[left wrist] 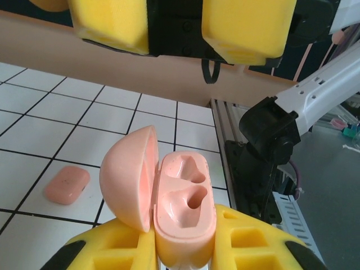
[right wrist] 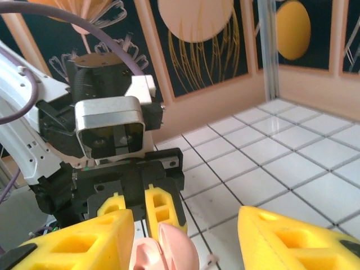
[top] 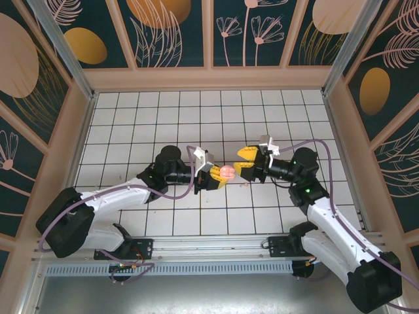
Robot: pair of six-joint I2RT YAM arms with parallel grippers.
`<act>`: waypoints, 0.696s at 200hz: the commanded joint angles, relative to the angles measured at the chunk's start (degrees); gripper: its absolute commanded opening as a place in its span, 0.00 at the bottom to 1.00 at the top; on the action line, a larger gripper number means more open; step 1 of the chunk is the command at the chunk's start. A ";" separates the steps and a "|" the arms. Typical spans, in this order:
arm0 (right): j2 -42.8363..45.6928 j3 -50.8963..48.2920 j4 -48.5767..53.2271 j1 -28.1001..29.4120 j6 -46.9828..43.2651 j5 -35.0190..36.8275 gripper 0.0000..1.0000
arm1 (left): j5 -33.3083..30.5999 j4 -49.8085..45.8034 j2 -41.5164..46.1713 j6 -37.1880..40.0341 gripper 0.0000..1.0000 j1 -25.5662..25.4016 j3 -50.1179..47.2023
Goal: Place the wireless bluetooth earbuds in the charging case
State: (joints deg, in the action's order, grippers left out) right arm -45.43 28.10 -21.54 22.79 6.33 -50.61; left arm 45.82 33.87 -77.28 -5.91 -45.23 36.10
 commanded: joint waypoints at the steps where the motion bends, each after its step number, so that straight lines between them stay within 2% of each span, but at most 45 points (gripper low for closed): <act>1: 1.39 4.58 11.45 -0.58 0.18 5.17 0.52 | -0.59 7.85 -0.48 -4.20 0.19 0.92 -2.36; 23: 1.14 7.14 23.57 -0.95 0.83 12.18 0.49 | -1.54 12.93 -0.78 -6.92 0.19 2.00 -5.51; 57: -1.76 10.38 38.72 -1.14 5.24 23.16 0.45 | -3.21 14.41 -2.00 -8.36 0.18 2.69 -7.24; 93: -9.60 14.43 51.68 -1.24 16.08 32.66 0.40 | -4.19 14.11 -1.65 -9.26 0.18 2.98 -8.63; 115: -15.79 16.63 57.19 -1.09 21.36 32.94 0.39 | -5.45 12.86 -0.66 -8.86 0.18 3.01 -8.98; 139: -20.90 16.86 58.44 0.34 25.17 31.96 0.38 | -6.24 11.73 0.02 -8.18 0.18 3.05 -9.10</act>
State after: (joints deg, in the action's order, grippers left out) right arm -63.00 43.09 30.04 22.09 24.32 -20.78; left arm 40.82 44.77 -78.91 -13.91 -42.63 27.53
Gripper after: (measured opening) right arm 0.383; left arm 0.180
